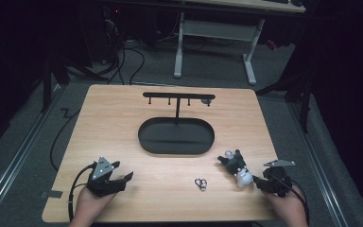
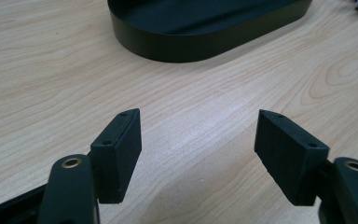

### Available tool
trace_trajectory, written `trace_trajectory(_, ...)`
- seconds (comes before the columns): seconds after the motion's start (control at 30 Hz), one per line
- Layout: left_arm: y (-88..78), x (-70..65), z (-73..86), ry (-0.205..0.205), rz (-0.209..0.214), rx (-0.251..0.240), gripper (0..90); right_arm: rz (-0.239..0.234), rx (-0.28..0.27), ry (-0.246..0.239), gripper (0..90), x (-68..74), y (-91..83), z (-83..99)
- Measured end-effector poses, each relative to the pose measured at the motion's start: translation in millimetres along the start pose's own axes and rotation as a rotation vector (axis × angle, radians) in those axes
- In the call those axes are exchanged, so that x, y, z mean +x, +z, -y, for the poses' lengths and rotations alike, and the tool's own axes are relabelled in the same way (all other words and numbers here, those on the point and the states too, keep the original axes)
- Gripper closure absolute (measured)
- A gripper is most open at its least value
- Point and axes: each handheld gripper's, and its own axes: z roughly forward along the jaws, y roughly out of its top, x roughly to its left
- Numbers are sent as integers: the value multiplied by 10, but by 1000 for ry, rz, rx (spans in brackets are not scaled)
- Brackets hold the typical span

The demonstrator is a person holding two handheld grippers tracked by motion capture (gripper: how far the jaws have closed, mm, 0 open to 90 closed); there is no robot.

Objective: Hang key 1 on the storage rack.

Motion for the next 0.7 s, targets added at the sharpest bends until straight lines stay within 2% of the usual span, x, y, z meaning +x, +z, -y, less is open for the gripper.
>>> trace_trajectory(0.03, -6, 1, 0, -5, 10, -4, 321, -11, 45, 10, 521, -14, -2, -36)
trace_trajectory(0.13, -5, -2, -1, -6, 17, -10, 320, -22, 78, 4, 509, -18, -9, -67)
trace_trajectory(0.17, -1, 2, 2, -3, 20, -7, 321, -30, 119, -5, 499, -10, -15, -94)
trace_trajectory(0.23, 15, 6, 8, -8, 21, -5, 322, -30, 154, -31, 485, 5, -18, -117)
trace_trajectory(0.33, 33, 5, 11, -6, 19, 1, 323, -24, 180, -59, 474, 21, -24, -142)
trace_trajectory(0.4, 43, 0, 13, -5, 17, 4, 322, -22, 228, -90, 456, 32, -30, -181)
trace_trajectory(0.43, 48, -2, 13, -5, 17, 5, 322, -22, 228, -90, 456, 32, -30, -181)
trace_trajectory(0.53, 54, -8, 14, 1, 19, 8, 323, -16, 275, -129, 450, 59, -29, -215)
trace_trajectory(0.7, 57, -9, 15, 3, 22, 7, 323, -39, 320, -156, 422, 105, -31, -258)
